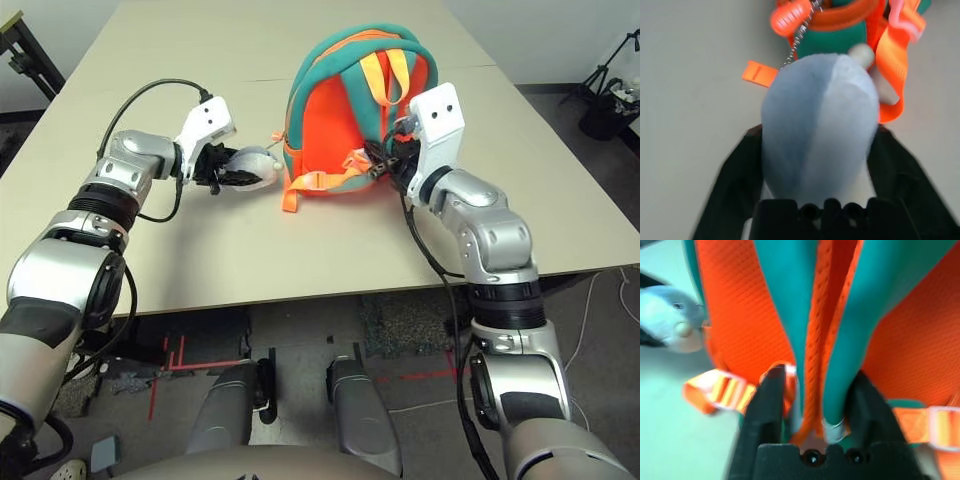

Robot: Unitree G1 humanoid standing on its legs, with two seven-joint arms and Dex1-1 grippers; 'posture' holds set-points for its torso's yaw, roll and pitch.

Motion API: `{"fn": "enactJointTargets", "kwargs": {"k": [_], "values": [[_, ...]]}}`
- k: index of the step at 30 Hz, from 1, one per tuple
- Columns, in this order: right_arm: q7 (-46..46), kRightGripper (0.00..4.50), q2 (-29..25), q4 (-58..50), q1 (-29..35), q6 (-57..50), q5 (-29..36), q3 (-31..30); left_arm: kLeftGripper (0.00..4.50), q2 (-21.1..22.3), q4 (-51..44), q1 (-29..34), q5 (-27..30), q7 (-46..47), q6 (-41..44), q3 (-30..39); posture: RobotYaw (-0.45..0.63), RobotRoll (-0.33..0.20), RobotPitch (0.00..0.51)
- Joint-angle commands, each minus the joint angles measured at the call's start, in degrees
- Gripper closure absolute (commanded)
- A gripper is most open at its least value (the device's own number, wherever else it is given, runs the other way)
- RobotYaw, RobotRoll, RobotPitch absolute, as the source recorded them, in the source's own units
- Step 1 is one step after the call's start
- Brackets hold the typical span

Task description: Put the pencil case into the backpack and zip it.

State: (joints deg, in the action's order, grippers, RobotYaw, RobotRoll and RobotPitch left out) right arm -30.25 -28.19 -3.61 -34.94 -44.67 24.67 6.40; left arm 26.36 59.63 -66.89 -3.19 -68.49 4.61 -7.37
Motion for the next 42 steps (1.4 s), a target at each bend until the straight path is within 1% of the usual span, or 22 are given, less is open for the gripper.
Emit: {"fn": "enactJointTargets", "kwargs": {"k": [1, 3, 4, 7, 10, 12, 15, 17, 19, 22, 26, 29, 34, 38, 42], "values": [[-2.88, 1.03, -3.07, -2.52, -2.03, -7.99, 6.45, 4.29, 0.00, 1.84, -5.46, 0.83, 2.71, -2.67, 4.79, 1.66, -0.18, 0.000, 0.139], [-4.31, 0.21, -5.35, -2.52, -2.85, -11.35, 9.09, 5.87, 0.00, 2.81, -8.86, 1.97, 3.71, -3.31, 7.38, 2.26, -0.18, 0.000, 0.139], [-4.87, 0.03, -6.42, -2.40, -3.30, -12.73, 10.16, 6.52, 0.00, 3.27, -10.44, 2.53, 4.25, -3.50, 8.69, 2.64, -0.18, 0.000, 0.139], [-6.76, 0.03, -9.66, -2.13, -4.54, -16.89, 13.62, 8.37, 0.00, 4.97, -15.50, 4.52, 6.42, -4.21, 12.90, 3.80, -0.18, 0.000, 0.140], [-8.58, 0.03, -13.55, -0.36, -4.88, -19.18, 16.09, 11.69, 0.00, 7.26, -21.27, 7.18, 10.15, -4.28, 18.64, 6.85, -0.17, 0.000, 0.140], [-8.46, 0.03, -15.07, 0.70, -4.61, -18.62, 15.81, 12.52, 0.00, 8.13, -23.99, 8.61, 12.07, -3.53, 21.24, 8.43, -0.17, 0.000, 0.140], [-6.17, 0.03, -16.39, 3.80, -2.84, -13.36, 11.48, 12.88, 0.00, 8.94, -26.75, 11.41, 14.81, -0.02, 22.59, 12.38, -0.17, 0.000, 0.140], [-3.09, 0.03, -15.43, 5.83, -1.71, -9.30, 8.50, 13.38, 0.00, 8.74, -27.91, 13.23, 16.27, 3.17, 22.80, 14.90, -0.17, 0.000, 0.144], [0.30, 0.03, -13.35, 7.86, 0.13, -3.93, 5.37, 13.60, 0.00, 7.93, -28.09, 15.07, 17.68, 7.47, 22.71, 17.71, -0.16, 0.000, 0.149], [5.17, 0.03, -9.59, 10.42, 2.63, 4.10, 1.42, 14.17, 0.00, 6.55, -28.28, 18.08, 18.84, 13.65, 19.97, 21.05, -0.15, 0.000, 0.153], [9.49, 0.03, -4.81, 13.71, 4.68, 12.72, -1.14, 15.48, 0.00, 4.77, -28.25, 22.11, 20.09, 21.28, 15.95, 25.10, -0.14, 0.000, 0.157], [11.57, 0.03, -2.48, 16.78, 4.88, 18.51, -2.51, 16.33, 0.00, 3.69, -28.24, 24.55, 20.83, 25.68, 13.57, 27.14, -0.13, 0.000, 0.161], [14.12, 0.03, -0.11, 23.30, 3.38, 28.40, -3.92, 17.55, 0.00, 1.60, -28.32, 28.74, 21.86, 31.65, 8.23, 30.34, -0.12, 0.000, 0.167], [14.43, 0.03, 0.35, 28.01, 2.91, 33.59, -4.56, 17.65, 0.00, 1.67, -27.01, 30.59, 21.85, 34.57, 4.89, 31.40, -0.11, 0.000, 0.175], [14.36, 0.03, 0.47, 31.02, 2.20, 36.61, -4.77, 17.25, 0.00, 2.29, -24.94, 31.02, 21.79, 37.30, 2.05, 32.62, -0.11, 0.000, 0.185]]}}
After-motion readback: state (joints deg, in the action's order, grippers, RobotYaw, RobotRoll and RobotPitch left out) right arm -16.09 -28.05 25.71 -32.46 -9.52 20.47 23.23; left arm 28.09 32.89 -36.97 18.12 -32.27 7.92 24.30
